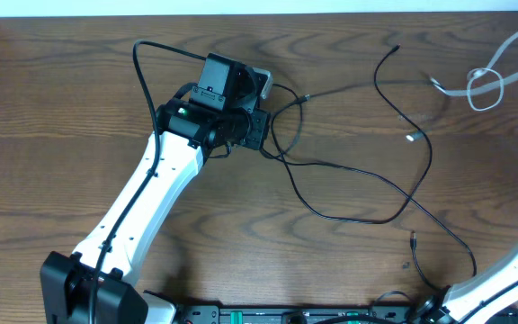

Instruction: Untangle cables

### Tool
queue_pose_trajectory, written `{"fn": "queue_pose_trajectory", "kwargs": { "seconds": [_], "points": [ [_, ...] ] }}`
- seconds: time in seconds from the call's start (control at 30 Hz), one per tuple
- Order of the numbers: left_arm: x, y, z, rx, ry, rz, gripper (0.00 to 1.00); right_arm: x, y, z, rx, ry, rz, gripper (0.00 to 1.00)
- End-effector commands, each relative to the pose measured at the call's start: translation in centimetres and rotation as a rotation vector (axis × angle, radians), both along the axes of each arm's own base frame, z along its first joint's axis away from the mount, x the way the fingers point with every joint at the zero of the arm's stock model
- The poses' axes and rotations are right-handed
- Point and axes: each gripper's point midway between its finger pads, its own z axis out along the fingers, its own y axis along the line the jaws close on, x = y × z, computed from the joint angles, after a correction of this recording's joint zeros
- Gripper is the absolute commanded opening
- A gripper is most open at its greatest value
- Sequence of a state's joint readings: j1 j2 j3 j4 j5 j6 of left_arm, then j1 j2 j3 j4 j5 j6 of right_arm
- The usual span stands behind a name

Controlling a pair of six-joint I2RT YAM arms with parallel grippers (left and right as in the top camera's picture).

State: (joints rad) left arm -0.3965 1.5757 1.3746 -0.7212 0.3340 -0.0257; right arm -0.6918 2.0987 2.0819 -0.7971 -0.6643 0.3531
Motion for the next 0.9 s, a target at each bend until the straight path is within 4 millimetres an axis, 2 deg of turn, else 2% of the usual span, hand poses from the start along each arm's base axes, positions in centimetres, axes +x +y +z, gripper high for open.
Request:
{"fn": "queue_pose_trajectory", "kwargs": {
  "seconds": [0.0,0.07,0.17,0.3,0.37,0.43,0.47,0.53,0.57,0.67,0.7,0.77,0.87],
  "points": [
    [0.1,-0.1,-0.1,0.007,-0.002,-0.001,0.08,-2.6,-5.8,-0.1,-0.036,0.038,-0.202,0.01],
    [0.1,-0.1,-0.1,0.007,-0.001,-0.001,0.07,-3.7,-8.4,-0.5,-0.081,0.06,-0.278,0.01],
    [0.2,1.0,-0.6,0.065,0.0,0.031,0.07,-4.6,-10.4,-1.1,-0.143,0.082,-0.316,0.01],
    [0.3,5.9,-2.0,0.298,0.004,0.178,0.08,-4.3,-10.4,-1.7,-0.179,0.094,-0.287,0.01],
    [0.2,7.4,-2.2,0.356,0.01,0.23,0.07,-4.0,-9.7,-2.3,-0.178,0.111,-0.262,0.01],
    [0.3,7.4,-2.2,0.349,0.013,0.231,0.07,-3.8,-8.2,-3.2,-0.173,0.144,-0.219,0.01],
    [0.4,6.8,-2.0,0.314,0.011,0.226,0.08,-3.5,-6.2,-4.1,-0.163,0.187,-0.159,0.01],
    [0.6,6.0,-1.8,0.273,0.007,0.216,0.07,-3.4,-3.5,-5.0,-0.144,0.229,-0.078,0.04],
    [0.8,5.7,-1.7,0.259,0.002,0.213,0.07,-3.4,-1.8,-5.6,-0.127,0.26,-0.031,0.1],
    [1.0,5.6,-1.6,0.252,-0.007,0.217,0.07,-4.1,2.5,-7.1,-0.109,0.357,0.1,0.48],
    [1.0,5.6,-1.6,0.252,-0.007,0.217,0.07,-4.6,3.9,-7.6,-0.105,0.401,0.14,0.55],
    [1.0,5.6,-1.6,0.252,-0.006,0.216,0.08,-5.8,6.4,-8.6,-0.097,0.49,0.212,0.61],
    [1.0,5.6,-1.6,0.252,-0.006,0.216,0.08,-7.5,10.1,-10.1,-0.121,0.59,0.374,0.61]
  ]
}}
